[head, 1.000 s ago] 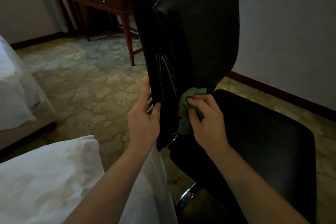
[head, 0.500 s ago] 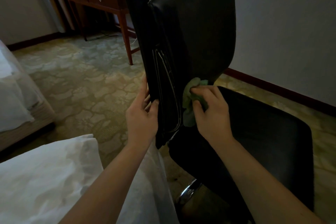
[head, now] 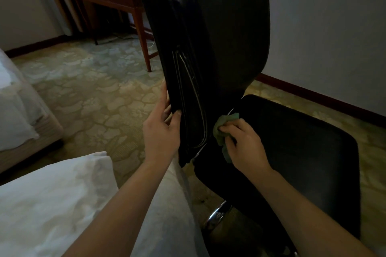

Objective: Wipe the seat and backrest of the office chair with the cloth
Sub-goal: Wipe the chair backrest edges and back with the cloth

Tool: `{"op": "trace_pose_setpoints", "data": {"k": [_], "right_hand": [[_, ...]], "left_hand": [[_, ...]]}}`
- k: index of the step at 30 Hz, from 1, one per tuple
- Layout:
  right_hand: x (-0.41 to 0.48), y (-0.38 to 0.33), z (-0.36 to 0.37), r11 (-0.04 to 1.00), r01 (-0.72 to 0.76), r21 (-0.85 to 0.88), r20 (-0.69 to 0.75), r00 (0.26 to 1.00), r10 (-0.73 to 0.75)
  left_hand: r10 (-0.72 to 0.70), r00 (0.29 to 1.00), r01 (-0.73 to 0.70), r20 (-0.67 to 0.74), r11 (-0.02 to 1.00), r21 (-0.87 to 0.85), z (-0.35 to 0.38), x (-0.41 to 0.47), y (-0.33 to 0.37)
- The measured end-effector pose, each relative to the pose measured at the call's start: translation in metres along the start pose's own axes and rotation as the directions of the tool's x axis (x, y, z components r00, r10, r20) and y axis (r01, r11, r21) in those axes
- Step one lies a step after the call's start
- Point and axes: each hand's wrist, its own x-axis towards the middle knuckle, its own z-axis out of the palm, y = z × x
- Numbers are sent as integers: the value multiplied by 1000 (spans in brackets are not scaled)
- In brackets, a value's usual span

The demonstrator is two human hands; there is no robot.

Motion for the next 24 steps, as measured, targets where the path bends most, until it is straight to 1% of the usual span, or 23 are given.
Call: {"op": "trace_pose_setpoints", "data": {"k": [4,7,9,13,17,19,21,24], "right_hand": [[17,-19,-11,989,-51,141,-159,985,74],[33,-37,-10,973,-21,230,-236,969,77],[35,-44,-5,970,-3,244,-235,970,62],[18,-39,11,971,-43,234,-212,973,94],[-6,-26,19,969,-135,208,-94,983,157],[-12,-22,15,971,-154,182,-47,985,165],[-12,-19,11,968,-164,188,-55,983,177],[-2,-20,4,950,-188,250,-149,962,230]], "left_hand": [[5,1000,-5,1,1000,0,0,-1,1],[9,1000,-9,2,1000,9,0,0,0],[5,1000,-5,-4,1000,-3,-1,0,-1],[9,1000,-9,-17,1000,0,1,-2,0],[1,1000,-1,-26,1000,-11,4,-3,-1],[1,1000,-2,-31,1000,-13,5,-3,-2],[2,1000,-3,-26,1000,-12,4,-3,-2],[-5,1000,5,-14,1000,-12,2,-2,-1]]}}
